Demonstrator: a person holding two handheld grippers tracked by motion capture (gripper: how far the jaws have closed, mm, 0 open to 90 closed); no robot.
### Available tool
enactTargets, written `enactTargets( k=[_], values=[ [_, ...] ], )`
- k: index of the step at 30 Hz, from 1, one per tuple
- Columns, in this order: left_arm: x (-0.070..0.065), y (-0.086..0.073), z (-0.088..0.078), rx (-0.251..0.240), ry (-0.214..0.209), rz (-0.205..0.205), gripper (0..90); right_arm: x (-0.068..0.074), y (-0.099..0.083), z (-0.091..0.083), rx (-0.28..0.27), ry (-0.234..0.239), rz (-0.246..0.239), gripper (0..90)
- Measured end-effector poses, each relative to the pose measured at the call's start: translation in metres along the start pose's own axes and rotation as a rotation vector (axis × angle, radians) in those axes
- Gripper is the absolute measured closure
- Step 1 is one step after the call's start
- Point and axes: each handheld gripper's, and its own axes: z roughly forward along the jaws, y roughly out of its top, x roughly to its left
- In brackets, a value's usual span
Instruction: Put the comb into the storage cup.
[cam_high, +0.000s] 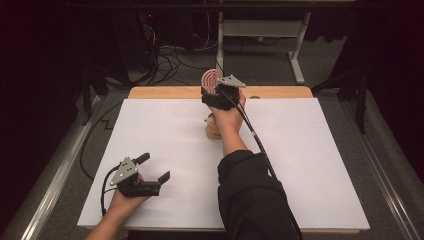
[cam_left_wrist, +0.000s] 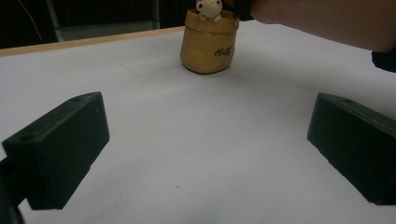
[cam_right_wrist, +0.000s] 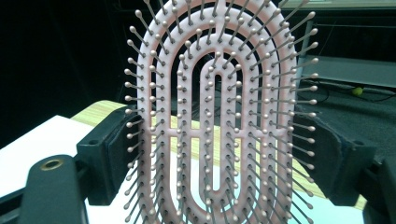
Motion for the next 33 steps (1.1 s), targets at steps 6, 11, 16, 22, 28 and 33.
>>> enactTargets(
  k=[6,11,16,22,28,33],
  values=[
    [0.0003,-0.0002,-0.0003,0.003,0.000,0.000,0.0,0.0001,0.0001,0.0019,0.009,0.004,0.001,19.5],
    [-0.0004,-0.0002,0.0003,0.006,-0.004,0.003,0.0,0.0019,0.0003,0.0034,0.014,0.003,-0.012,19.5],
    [0.0000,-0.0003,0.0003,0.007,-0.005,0.003,0.0,0.0028,0.0005,0.0046,0.025,0.000,-0.011,19.4],
    [-0.0003,-0.0003,0.0005,0.007,-0.005,0.004,0.0,0.0032,0.0006,0.0043,0.030,-0.001,-0.013,19.4],
    [-0.0006,-0.0002,0.0008,0.004,-0.005,0.001,0.0,0.0031,0.0008,0.0035,0.036,0.001,-0.012,19.4],
    [-0.0007,-0.0001,0.0006,0.004,-0.006,0.001,0.0,0.0032,0.0008,0.0034,0.041,0.002,-0.010,19.3]
  ],
)
